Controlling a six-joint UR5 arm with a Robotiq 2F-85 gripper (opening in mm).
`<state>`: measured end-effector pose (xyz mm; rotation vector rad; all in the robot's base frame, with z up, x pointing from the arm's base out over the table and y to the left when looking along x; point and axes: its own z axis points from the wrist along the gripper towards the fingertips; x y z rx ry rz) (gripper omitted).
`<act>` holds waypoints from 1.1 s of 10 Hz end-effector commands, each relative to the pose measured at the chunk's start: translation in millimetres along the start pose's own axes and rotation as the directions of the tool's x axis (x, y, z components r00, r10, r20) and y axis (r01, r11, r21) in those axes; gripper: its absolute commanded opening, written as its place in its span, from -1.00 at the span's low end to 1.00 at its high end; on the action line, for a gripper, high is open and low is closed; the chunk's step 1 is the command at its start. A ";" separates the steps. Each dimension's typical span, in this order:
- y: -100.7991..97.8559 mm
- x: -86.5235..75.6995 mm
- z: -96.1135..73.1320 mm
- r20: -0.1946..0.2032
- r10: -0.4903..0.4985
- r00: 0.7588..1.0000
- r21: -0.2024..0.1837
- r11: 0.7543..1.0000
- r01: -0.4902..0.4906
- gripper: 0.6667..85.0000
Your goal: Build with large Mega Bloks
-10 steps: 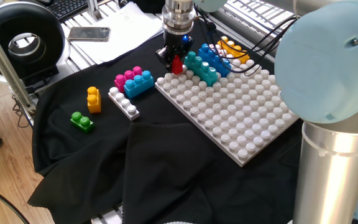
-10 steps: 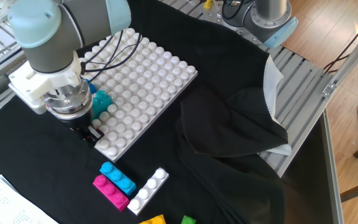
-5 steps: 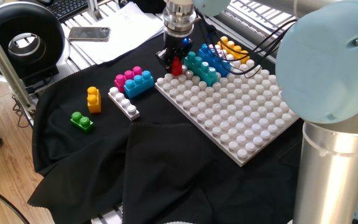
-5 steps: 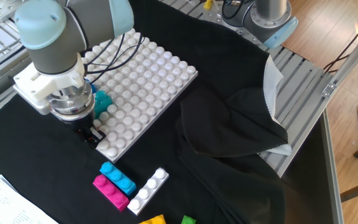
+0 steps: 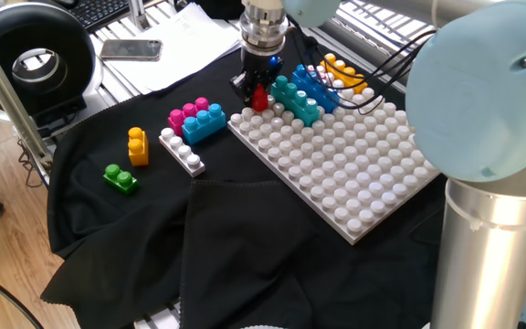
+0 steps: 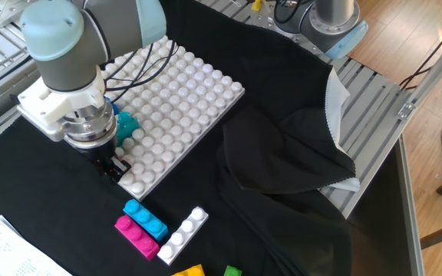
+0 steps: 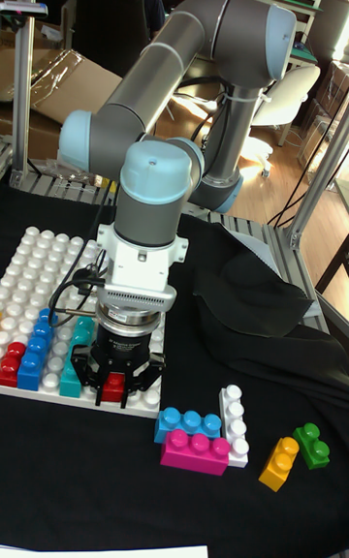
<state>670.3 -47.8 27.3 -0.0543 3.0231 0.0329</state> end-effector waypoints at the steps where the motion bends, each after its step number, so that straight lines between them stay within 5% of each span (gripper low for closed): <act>1: 0.2 -4.4 -0.9 0.017 -0.017 1.000 -0.007 1.000 0.017 -0.22; 2: 2.9 -6.1 -1.0 0.024 -0.023 0.999 -0.017 1.000 0.024 0.02; 11: 7.6 -18.3 -1.7 0.074 -0.082 0.994 -0.029 0.996 0.084 0.92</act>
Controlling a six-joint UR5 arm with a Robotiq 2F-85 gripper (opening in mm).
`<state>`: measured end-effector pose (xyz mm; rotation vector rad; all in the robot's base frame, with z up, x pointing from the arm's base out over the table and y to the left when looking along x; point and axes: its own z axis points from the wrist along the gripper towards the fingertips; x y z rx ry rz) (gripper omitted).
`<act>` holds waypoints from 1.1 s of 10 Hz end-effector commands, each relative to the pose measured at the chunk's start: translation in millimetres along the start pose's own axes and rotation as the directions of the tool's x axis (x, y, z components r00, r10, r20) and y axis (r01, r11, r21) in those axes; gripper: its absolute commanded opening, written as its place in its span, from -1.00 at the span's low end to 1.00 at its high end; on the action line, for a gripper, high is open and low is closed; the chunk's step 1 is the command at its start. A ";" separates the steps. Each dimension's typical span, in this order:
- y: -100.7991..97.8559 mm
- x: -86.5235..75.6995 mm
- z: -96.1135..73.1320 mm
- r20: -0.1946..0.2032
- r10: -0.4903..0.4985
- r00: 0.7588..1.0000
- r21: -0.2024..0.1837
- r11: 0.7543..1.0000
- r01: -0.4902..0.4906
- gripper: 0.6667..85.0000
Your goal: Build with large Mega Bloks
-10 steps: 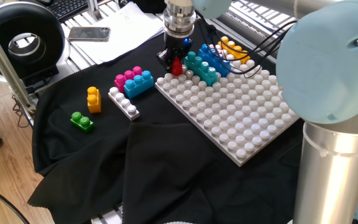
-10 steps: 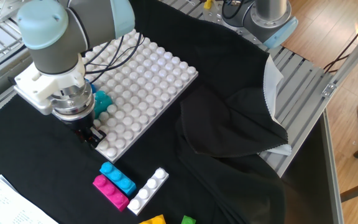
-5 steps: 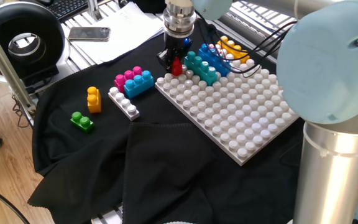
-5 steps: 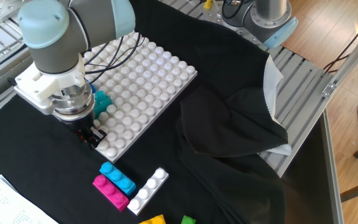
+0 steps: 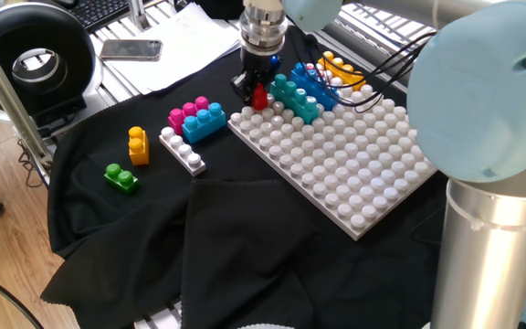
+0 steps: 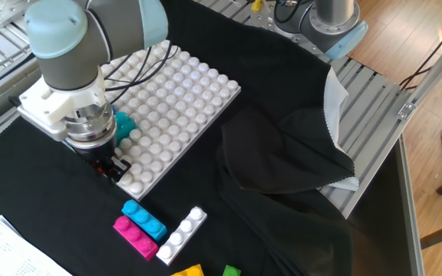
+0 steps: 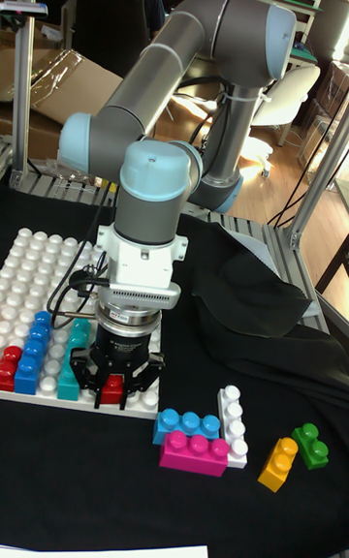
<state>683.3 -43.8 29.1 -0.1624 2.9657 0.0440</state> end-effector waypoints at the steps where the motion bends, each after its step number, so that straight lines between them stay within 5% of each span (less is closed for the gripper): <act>1: 3.9 -6.2 -1.1 0.024 -0.017 1.000 -0.023 1.000 0.017 0.99; 7: 1.0 -7.7 2.2 0.037 -0.047 0.998 -0.057 0.997 0.049 1.00; 11: -3.3 -14.4 -18.0 0.014 -0.071 0.997 -0.045 0.996 0.072 0.98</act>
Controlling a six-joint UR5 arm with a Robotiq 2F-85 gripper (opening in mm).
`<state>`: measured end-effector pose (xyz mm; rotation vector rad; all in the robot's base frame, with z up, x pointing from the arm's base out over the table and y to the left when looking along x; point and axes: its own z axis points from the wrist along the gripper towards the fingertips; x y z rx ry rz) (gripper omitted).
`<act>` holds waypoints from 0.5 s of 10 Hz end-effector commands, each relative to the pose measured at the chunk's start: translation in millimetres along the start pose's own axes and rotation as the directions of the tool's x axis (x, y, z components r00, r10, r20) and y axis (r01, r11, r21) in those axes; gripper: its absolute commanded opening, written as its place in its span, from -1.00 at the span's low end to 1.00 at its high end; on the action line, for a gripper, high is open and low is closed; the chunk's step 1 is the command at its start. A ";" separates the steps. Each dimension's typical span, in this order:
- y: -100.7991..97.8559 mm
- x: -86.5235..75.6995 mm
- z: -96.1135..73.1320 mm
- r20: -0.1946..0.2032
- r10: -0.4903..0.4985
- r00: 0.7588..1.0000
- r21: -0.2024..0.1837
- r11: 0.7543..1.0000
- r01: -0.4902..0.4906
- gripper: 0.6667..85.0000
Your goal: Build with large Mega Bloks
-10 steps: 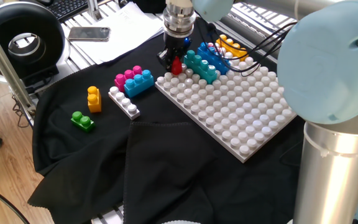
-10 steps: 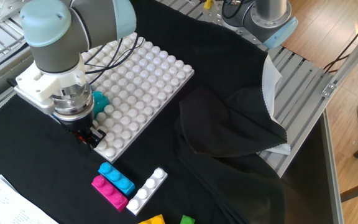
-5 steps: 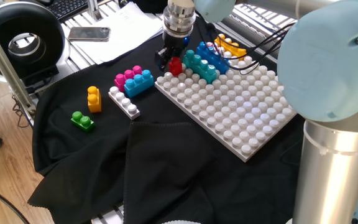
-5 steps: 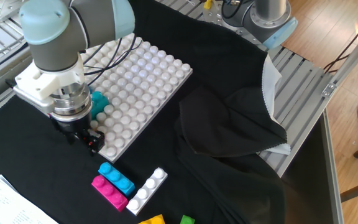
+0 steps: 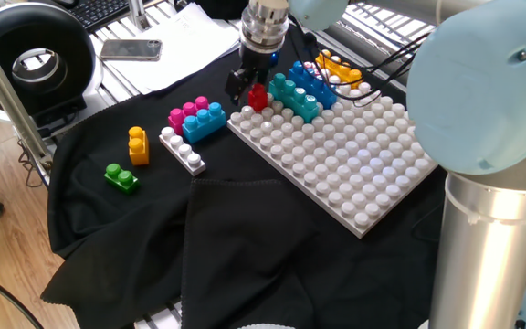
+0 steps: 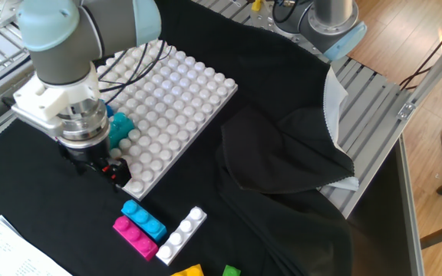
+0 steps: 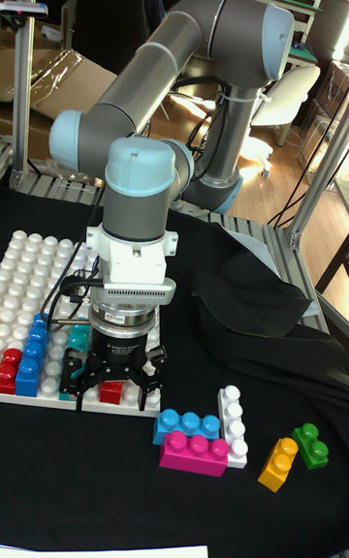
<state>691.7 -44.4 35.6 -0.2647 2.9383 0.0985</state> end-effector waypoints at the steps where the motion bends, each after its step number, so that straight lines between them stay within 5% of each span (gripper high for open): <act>1: -6.4 -3.7 -20.6 -0.024 -0.020 1.000 0.005 1.000 0.020 0.64; 5: -11.3 -0.2 -39.5 -0.046 -0.038 0.998 -0.018 0.999 0.037 0.51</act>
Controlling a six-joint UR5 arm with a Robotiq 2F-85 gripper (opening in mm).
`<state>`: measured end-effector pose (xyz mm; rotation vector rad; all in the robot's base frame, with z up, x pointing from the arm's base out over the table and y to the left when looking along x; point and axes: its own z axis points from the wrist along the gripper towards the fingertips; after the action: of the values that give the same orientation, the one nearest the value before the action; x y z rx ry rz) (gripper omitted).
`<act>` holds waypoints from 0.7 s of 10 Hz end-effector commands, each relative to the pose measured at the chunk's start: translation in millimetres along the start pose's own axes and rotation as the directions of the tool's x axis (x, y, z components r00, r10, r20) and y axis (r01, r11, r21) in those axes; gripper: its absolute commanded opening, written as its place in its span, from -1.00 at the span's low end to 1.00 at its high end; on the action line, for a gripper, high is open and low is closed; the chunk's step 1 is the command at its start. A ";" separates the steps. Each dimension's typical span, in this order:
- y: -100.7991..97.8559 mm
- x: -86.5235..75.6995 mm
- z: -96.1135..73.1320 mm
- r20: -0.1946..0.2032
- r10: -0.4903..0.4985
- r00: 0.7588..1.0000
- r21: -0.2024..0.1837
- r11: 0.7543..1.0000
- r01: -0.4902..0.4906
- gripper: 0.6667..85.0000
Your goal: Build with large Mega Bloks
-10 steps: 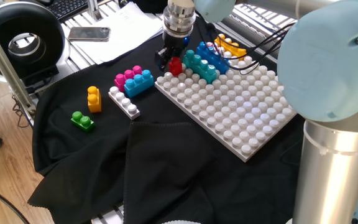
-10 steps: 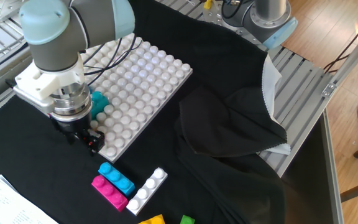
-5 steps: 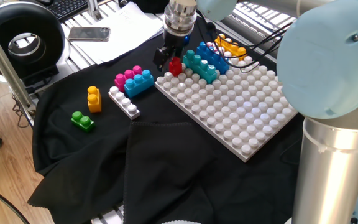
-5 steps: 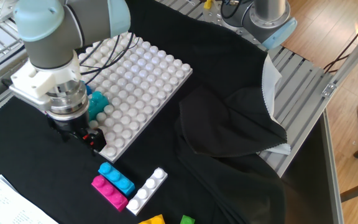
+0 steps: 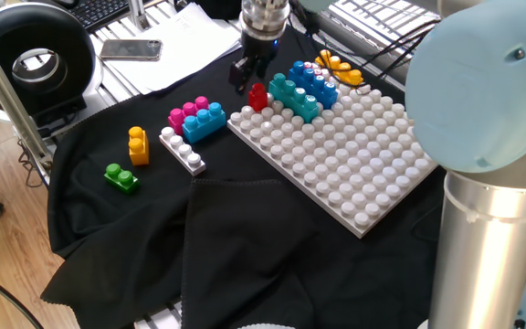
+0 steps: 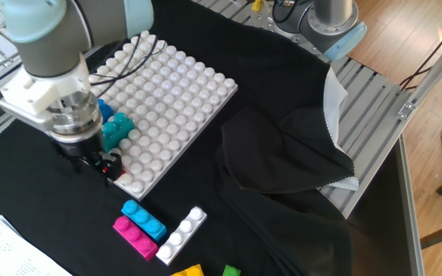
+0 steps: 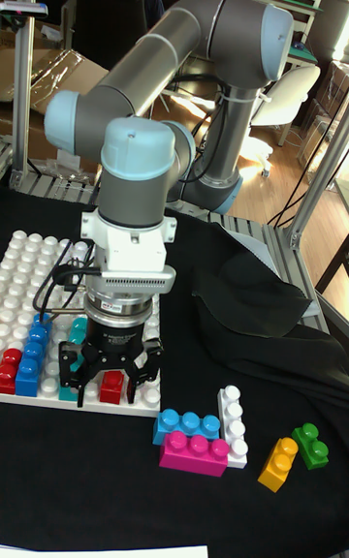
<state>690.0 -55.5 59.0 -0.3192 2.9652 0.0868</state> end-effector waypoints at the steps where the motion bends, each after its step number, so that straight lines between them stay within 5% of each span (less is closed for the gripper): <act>1: -0.2 2.5 -19.4 -0.022 0.007 1.000 -0.021 1.000 -0.008 0.44; 2: 1.4 5.3 -22.3 -0.037 0.024 0.999 -0.022 0.999 -0.024 0.20; 5: -0.5 19.9 -24.7 -0.091 0.076 0.993 0.006 0.997 -0.075 -0.94; 7: 6.7 21.2 -25.3 -0.094 0.101 0.990 -0.007 0.995 -0.102 -0.98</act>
<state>670.6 -58.9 77.1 -0.2388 3.0509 0.0871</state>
